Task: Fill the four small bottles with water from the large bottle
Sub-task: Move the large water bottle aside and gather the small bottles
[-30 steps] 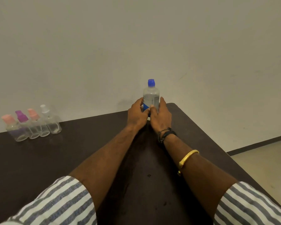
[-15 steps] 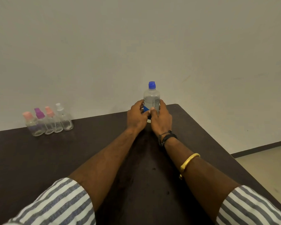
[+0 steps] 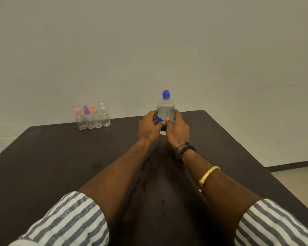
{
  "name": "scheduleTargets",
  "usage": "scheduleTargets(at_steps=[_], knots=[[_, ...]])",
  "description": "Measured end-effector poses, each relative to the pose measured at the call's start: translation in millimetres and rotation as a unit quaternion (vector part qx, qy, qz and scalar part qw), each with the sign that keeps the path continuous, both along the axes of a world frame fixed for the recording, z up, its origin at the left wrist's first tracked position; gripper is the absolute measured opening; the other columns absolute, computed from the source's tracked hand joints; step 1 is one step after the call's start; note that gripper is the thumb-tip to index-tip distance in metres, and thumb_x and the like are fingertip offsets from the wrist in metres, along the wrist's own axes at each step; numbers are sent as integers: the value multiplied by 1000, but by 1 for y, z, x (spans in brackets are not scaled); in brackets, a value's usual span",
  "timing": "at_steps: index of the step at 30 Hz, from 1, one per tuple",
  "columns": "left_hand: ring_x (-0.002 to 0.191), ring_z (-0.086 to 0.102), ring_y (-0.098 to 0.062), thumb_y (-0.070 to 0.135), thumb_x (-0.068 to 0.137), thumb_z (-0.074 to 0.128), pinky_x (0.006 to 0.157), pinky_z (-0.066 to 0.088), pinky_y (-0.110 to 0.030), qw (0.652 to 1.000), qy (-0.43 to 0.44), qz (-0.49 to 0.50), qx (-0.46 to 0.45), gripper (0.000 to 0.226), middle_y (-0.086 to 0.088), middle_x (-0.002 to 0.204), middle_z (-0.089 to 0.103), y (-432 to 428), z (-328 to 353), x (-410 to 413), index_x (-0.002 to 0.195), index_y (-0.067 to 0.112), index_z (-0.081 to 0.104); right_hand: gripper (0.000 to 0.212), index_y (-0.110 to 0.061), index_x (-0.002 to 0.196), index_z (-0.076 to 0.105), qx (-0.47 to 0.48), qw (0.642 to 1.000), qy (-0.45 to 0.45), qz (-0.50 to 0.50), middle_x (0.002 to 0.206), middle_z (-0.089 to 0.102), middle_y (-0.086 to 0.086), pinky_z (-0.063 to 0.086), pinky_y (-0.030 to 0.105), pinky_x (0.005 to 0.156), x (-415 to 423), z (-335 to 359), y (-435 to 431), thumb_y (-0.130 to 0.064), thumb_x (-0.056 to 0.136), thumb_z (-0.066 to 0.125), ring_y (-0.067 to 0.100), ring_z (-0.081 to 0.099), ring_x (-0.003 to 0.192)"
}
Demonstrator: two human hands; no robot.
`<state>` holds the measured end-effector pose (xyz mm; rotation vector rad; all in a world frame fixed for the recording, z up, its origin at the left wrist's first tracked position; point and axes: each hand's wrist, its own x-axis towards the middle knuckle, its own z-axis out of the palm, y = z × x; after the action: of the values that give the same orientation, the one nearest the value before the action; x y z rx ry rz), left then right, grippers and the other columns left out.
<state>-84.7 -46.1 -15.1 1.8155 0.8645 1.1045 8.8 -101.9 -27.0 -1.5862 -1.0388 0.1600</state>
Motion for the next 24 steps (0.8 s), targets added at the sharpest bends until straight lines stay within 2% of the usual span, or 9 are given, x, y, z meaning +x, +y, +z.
scheduleTargets(at_steps=[4, 8, 10, 13, 15, 20, 24], knots=[[123, 64, -24, 14, 89, 77, 79, 46, 0, 1000, 0, 11, 6, 57, -12, 136, 64, -18, -1, -23, 141, 5, 54, 42, -19, 145, 44, -6, 1000, -3, 3, 136, 61, 5, 48, 33, 93, -21, -2, -17, -23, 103, 49, 28, 59, 123], [123, 65, -23, 14, 87, 79, 89, 51, -12, 1000, 3, 6, 2, 59, -11, 135, 66, -33, -7, -43, 140, 6, 55, 43, -19, 146, 43, -6, 1000, -6, 13, 137, 60, 5, 47, 31, 94, -39, -9, -33, -24, 104, 49, 27, 59, 124], [122, 65, -22, 14, 86, 80, 91, 51, -13, 1000, 1, 5, -2, 60, -11, 135, 66, -40, -12, -51, 140, 6, 55, 42, -19, 145, 44, -8, 1000, -8, 20, 137, 60, 5, 47, 31, 93, -46, -13, -41, -24, 104, 49, 27, 59, 123], [124, 64, -25, 13, 85, 81, 103, 53, -29, 1000, -2, 7, -10, 62, -13, 136, 65, -48, -19, -61, 140, 4, 55, 42, -18, 145, 43, -19, 1000, -13, 20, 139, 59, 6, 47, 32, 94, -55, -19, -50, -24, 104, 49, 28, 58, 125], [124, 64, -25, 14, 84, 81, 106, 53, -36, 1000, -3, 8, -22, 63, -14, 137, 64, -54, -23, -65, 141, 4, 54, 43, -18, 146, 42, -27, 999, -12, 20, 139, 59, 6, 47, 33, 95, -59, -23, -54, -24, 104, 49, 28, 58, 125], [128, 61, -25, 16, 86, 80, 107, 51, -34, 999, 4, 10, -31, 65, -13, 141, 62, -62, -32, -69, 143, 4, 51, 45, -19, 147, 40, -38, 999, -17, 9, 138, 59, 7, 52, 44, 100, -62, -34, -59, -25, 103, 48, 30, 59, 124], [129, 61, -24, 18, 87, 79, 107, 50, -32, 1000, 8, 7, -27, 64, -12, 141, 61, -65, -33, -70, 144, 6, 51, 44, -19, 148, 38, -38, 999, -15, 10, 139, 58, 7, 50, 41, 101, -63, -36, -60, -25, 104, 46, 29, 58, 125]])
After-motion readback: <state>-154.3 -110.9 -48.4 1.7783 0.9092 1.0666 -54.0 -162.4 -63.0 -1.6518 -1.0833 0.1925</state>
